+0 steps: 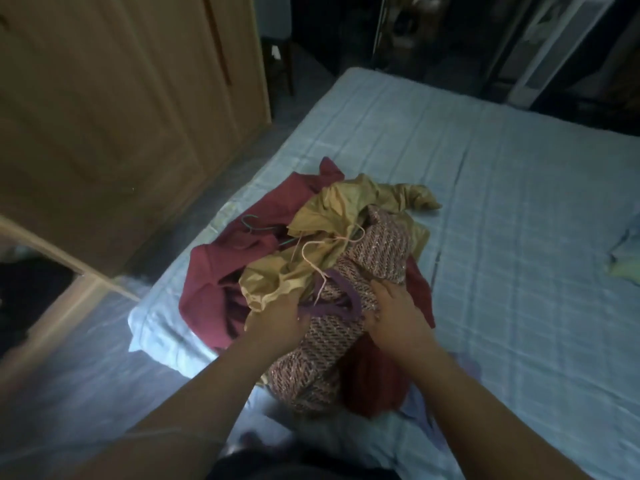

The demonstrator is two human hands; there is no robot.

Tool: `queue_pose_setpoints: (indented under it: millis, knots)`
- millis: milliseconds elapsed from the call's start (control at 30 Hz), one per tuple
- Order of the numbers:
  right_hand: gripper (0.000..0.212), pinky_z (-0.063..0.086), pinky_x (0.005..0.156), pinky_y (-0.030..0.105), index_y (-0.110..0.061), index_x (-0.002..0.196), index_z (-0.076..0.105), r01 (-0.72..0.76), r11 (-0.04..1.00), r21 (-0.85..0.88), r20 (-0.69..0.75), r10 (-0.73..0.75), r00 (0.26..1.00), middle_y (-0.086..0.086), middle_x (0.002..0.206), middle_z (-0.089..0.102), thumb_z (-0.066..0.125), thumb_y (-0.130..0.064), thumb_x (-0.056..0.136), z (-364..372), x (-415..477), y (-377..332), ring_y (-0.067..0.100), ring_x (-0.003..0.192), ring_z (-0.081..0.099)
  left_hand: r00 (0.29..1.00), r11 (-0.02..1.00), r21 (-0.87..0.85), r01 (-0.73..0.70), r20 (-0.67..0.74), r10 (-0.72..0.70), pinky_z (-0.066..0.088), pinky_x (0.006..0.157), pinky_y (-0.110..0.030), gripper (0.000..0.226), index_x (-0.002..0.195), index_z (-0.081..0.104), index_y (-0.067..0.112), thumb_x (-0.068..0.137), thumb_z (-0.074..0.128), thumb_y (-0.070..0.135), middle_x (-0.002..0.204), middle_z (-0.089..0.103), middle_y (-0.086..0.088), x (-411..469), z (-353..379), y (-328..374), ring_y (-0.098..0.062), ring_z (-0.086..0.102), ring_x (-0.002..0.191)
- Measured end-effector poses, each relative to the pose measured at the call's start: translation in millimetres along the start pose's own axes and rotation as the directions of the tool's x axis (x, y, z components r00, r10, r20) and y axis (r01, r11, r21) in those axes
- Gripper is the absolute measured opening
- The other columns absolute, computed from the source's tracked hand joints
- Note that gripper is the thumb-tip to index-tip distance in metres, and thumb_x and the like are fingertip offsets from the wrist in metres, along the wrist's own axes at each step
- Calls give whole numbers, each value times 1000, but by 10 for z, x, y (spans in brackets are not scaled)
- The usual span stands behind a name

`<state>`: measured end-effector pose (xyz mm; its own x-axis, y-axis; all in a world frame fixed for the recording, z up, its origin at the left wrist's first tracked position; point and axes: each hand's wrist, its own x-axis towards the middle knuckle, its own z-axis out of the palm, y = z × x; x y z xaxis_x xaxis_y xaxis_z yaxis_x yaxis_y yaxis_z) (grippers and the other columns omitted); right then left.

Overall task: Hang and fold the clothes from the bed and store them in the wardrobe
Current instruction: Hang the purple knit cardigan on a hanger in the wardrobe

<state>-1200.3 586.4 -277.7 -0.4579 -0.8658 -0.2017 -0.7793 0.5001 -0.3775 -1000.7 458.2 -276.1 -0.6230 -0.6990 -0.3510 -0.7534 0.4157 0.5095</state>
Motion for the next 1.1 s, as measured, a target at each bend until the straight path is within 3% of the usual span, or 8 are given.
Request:
queue_pose_setpoints:
  millis: [133, 300, 467, 567, 633, 733, 900, 1100]
  knots:
    - [51, 41, 105, 44, -6, 134, 54, 136, 985, 104, 76, -144, 987, 16, 131, 57, 59, -13, 84, 245, 489, 163, 36, 123, 50, 994, 994, 1, 112, -1, -112, 39, 71, -31, 38, 126, 51, 12, 93, 55, 30, 111, 65, -12, 253, 302, -152, -30, 63, 99]
    - [47, 50, 85, 40, -14, 114, 67, 221, 956, 195, 211, -261, 942, 6, 105, 67, 61, -21, 68, 499, 1189, 218, 26, 97, 62, 962, 965, -44, 258, 101, -252, 47, 83, -39, 40, 117, 52, 5, 95, 56, 38, 112, 60, -15, 567, 711, -345, -33, 60, 103]
    - [53, 47, 95, 40, -22, 125, 64, 310, 943, 119, 294, -332, 896, 3, 120, 64, 67, -6, 75, 772, 1749, 269, 23, 111, 58, 946, 947, 138, 291, 104, -306, 51, 85, -44, 60, 121, 46, 8, 89, 56, 58, 120, 53, -13, 924, 970, -382, -32, 56, 112]
    - [63, 37, 110, 45, -19, 143, 50, 370, 927, -59, 377, -322, 868, 7, 145, 51, 58, -9, 81, 908, 1922, 295, 30, 135, 43, 931, 924, 192, 330, 94, -352, 51, 80, -47, 60, 127, 38, 16, 87, 59, 56, 125, 46, -10, 1058, 1061, -406, -32, 49, 118]
    - [61, 41, 106, 46, -22, 142, 49, 354, 924, -142, 399, -274, 875, 7, 143, 51, 56, -12, 83, 954, 1963, 310, 32, 132, 42, 927, 924, 193, 330, 120, -356, 49, 80, -49, 53, 126, 39, 21, 88, 59, 51, 124, 45, -10, 1116, 1101, -442, -32, 46, 119]
    - [47, 47, 93, 46, -29, 130, 55, 349, 914, -208, 378, -254, 890, 4, 128, 56, 55, -17, 85, 985, 1928, 312, 33, 118, 47, 935, 942, 157, 296, 153, -319, 49, 83, -49, 41, 121, 45, 28, 88, 60, 46, 119, 44, -9, 1131, 1124, -490, -33, 44, 116]
    - [25, 38, 87, 46, -36, 111, 55, 333, 893, -303, 347, -222, 911, -4, 112, 54, 55, -25, 88, 801, 1760, 311, 27, 113, 47, 963, 972, 64, 224, 141, -231, 50, 82, -48, 24, 107, 50, 29, 85, 60, 33, 110, 41, -6, 979, 1018, -422, -30, 45, 108]
    - [20, 44, 85, 48, -36, 108, 63, 326, 912, -249, 99, -311, 945, -7, 103, 57, 58, -34, 89, -29, 1416, 330, 26, 105, 52, 992, 997, -15, 81, -93, -82, 50, 80, -48, 23, 107, 53, 28, 84, 57, 29, 108, 43, -6, 727, 453, -73, -30, 47, 103]
